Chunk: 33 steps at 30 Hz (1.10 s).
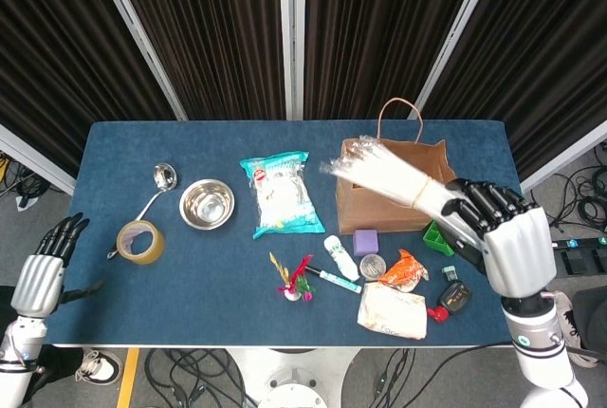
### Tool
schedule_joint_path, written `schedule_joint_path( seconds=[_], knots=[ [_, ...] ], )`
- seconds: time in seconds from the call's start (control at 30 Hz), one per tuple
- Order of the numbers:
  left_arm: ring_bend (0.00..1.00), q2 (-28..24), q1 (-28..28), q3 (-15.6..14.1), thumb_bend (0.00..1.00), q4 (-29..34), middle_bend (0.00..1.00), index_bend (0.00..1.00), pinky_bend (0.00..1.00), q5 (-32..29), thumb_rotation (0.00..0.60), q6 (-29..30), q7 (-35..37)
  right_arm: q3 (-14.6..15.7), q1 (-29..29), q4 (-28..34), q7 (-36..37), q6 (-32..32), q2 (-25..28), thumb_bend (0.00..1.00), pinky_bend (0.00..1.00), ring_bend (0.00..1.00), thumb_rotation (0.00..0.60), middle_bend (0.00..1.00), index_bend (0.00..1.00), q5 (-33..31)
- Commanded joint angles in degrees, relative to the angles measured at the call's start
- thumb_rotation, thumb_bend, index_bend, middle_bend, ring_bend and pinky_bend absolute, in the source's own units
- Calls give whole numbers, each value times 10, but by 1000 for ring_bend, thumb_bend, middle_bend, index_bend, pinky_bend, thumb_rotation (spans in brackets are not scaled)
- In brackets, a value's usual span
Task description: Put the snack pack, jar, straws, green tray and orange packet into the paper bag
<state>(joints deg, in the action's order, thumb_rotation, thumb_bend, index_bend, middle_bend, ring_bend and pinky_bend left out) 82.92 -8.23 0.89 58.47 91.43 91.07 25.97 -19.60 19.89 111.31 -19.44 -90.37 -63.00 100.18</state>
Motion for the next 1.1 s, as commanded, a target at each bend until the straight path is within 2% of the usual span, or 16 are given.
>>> schedule_joint_path(
  seconds=[0.03,0.17,0.47,0.67,0.97,1.1],
  knots=[
    [12,1,0,0,49,-1,143,100,156,0,600,1,1,-29,34,-7,-30,72,35,442,708,489,600,526,678,-62],
    [12,2,2,1,49,-5,143,99,156,-2,600,2,5,-27,49,17,2,156,105,442,708,489,600,526,678,-115],
    [12,2,0,5,49,-7,143,99,155,-4,600,1,14,-31,53,46,-8,180,162,442,708,489,600,526,678,-170],
    [12,6,-1,4,49,-10,143,100,156,-2,600,2,17,-28,60,88,-3,238,220,442,708,489,600,526,678,-257],
    [12,12,0,2,58,-26,143,100,156,-1,600,5,37,-35,108,109,-12,311,254,442,708,489,600,526,678,-393],
    [12,12,-1,4,58,-31,143,100,156,-2,600,5,40,-37,141,101,-22,337,252,438,708,489,600,525,679,-442]
  ],
)
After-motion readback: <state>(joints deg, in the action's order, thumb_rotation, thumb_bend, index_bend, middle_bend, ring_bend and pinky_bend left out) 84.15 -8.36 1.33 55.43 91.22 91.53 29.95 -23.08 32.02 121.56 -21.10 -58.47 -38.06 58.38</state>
